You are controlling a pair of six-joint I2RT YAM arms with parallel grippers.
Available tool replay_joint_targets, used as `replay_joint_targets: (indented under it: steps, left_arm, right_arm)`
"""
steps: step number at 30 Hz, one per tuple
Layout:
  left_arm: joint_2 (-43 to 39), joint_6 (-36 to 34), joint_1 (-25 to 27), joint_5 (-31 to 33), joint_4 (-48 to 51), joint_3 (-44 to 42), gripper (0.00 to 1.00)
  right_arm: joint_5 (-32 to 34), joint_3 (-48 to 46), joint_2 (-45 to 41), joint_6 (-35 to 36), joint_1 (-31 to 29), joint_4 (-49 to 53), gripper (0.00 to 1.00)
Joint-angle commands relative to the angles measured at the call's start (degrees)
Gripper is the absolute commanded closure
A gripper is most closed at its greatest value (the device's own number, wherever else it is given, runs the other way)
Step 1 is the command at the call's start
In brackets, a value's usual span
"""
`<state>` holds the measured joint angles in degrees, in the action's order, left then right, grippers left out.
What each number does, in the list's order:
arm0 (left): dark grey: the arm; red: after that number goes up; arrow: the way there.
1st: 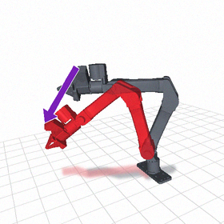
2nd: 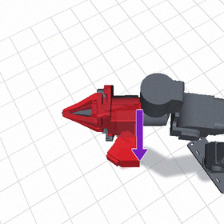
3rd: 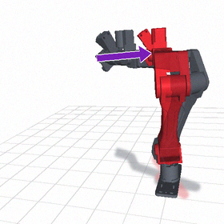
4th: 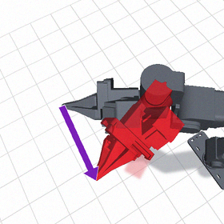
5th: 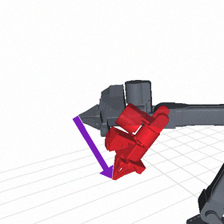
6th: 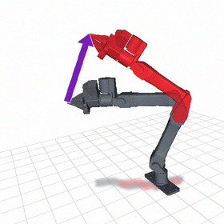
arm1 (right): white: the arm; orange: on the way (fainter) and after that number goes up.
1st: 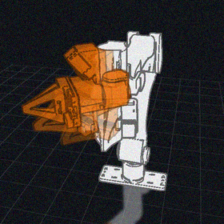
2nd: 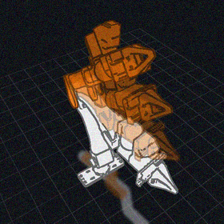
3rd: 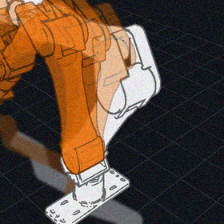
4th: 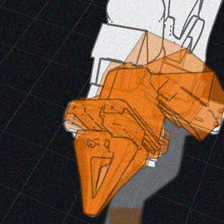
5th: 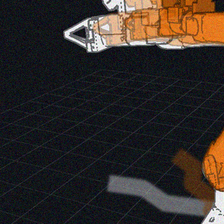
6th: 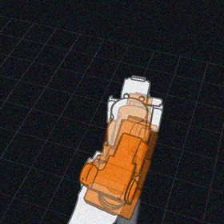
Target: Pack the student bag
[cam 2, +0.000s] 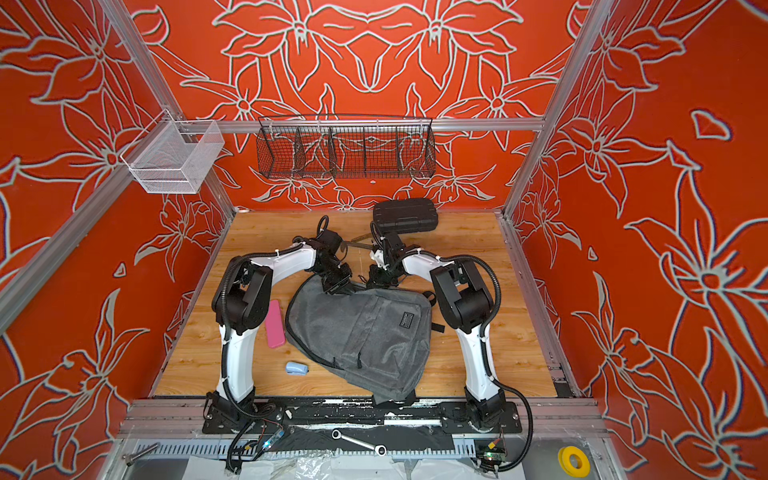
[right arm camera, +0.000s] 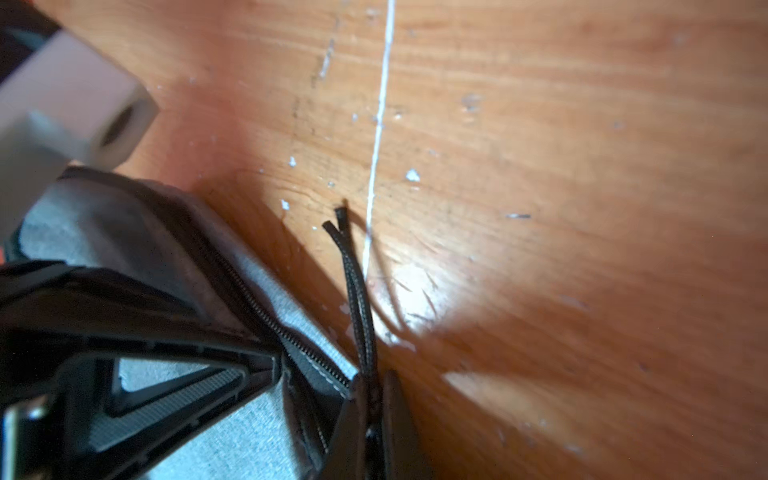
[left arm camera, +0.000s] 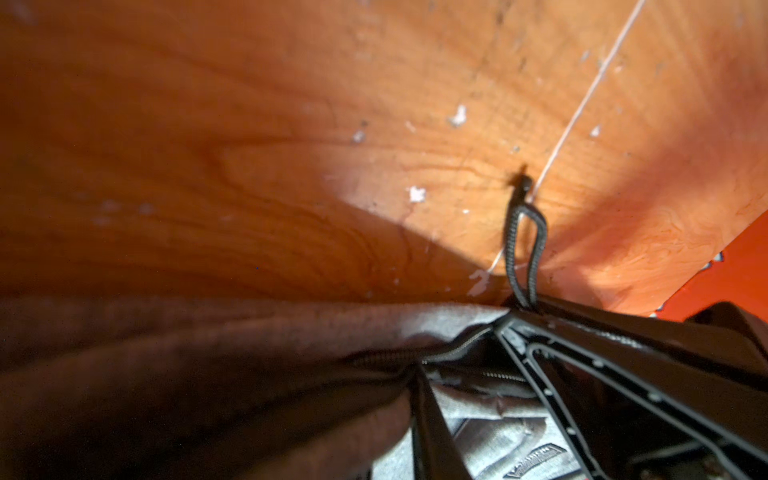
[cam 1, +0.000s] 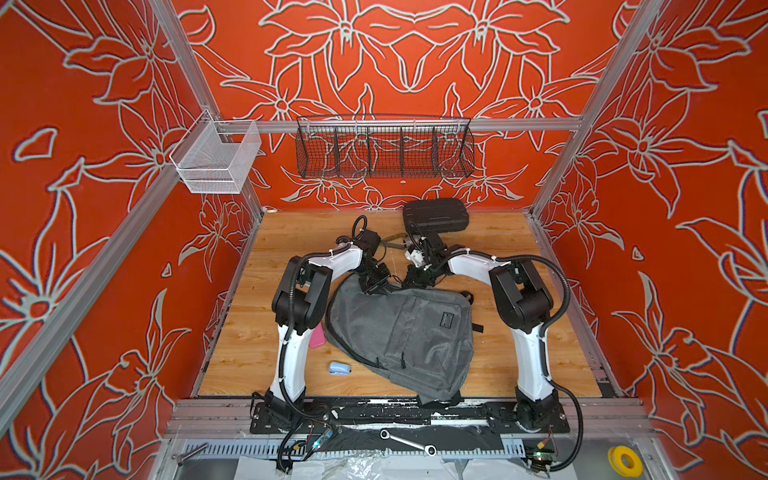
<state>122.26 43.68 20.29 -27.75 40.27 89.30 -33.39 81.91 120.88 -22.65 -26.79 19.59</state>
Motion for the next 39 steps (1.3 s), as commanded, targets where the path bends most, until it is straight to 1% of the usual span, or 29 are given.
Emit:
replay_joint_targets:
  steps: [1,4,6,7,9,12,13,15,17,19,21,26,29,32,33,35,39]
  left_arm:
    - [0.27,-0.39,-0.43,3.47,2.27,1.36,0.78]
    - [-2.79,0.53,-0.45,3.62,1.93,3.04,0.60]
    - [-5.14,1.74,-0.52,4.06,1.10,4.14,0.45]
    - [-6.28,2.57,-0.60,4.39,0.64,4.91,0.40]
    - [-7.61,4.64,-0.85,4.12,-0.63,6.06,0.34]
    - [-7.29,8.27,-1.16,1.30,-2.00,8.35,0.32]
    - [-6.87,9.75,-1.13,-0.07,-2.69,8.82,0.31]
    - [-6.04,12.52,-0.97,-2.40,-4.67,8.88,0.31]
    - [-5.50,14.46,-0.63,-3.27,-6.08,8.63,0.31]
    - [-4.89,15.85,-0.28,-3.70,-6.79,8.44,0.31]
    - [-4.49,17.19,-0.02,-4.14,-8.45,8.13,0.31]
    - [-1.93,16.90,1.12,-3.82,-6.92,10.52,0.32]
    - [-0.73,17.05,1.33,-3.28,-7.03,10.21,0.34]
    - [-0.08,16.88,1.30,-1.85,-6.95,9.94,0.36]
    - [0.08,16.90,1.33,-1.45,-6.94,9.85,0.38]
    - [0.42,17.27,1.33,-1.43,-8.03,9.80,0.45]
    - [1.74,16.82,1.38,-1.48,-8.12,11.84,0.65]
  right_arm:
    - [1.99,-6.99,-7.21,-1.21,-0.69,-10.05,0.98]
    - [3.76,-13.15,-11.75,-0.88,-0.71,-19.55,1.00]
    - [4.06,-16.31,-13.54,-0.25,-0.80,-24.28,1.00]
    - [3.99,-17.89,-14.20,-0.13,-0.83,-26.43,1.00]
    - [4.56,-20.83,-15.58,-0.11,-0.97,-30.83,1.00]
    - [5.99,-24.38,-17.22,0.30,-1.15,-36.97,1.00]
    - [6.79,-24.60,-17.36,0.77,-1.23,-37.22,1.00]
    - [6.55,-23.64,-16.98,2.13,-1.38,-36.19,1.00]
    - [7.03,-22.51,-16.62,3.47,-1.67,-34.43,1.00]
    - [8.78,-23.13,-17.06,4.26,-2.17,-35.63,1.00]
    - [9.10,-24.08,-17.52,4.60,-2.32,-37.48,1.00]
    - [9.63,-24.32,-17.50,5.06,-3.00,-38.12,1.00]
    - [9.67,-25.47,-17.87,4.73,-3.27,-40.89,1.00]
    - [10.24,-25.72,-18.15,5.03,-3.33,-40.83,1.00]
    - [10.45,-25.91,-18.26,5.21,-3.31,-40.78,1.00]
    - [10.62,-26.12,-18.25,5.73,-3.53,-41.14,1.00]
    - [10.82,-25.57,-17.87,6.22,-3.71,-40.01,1.00]
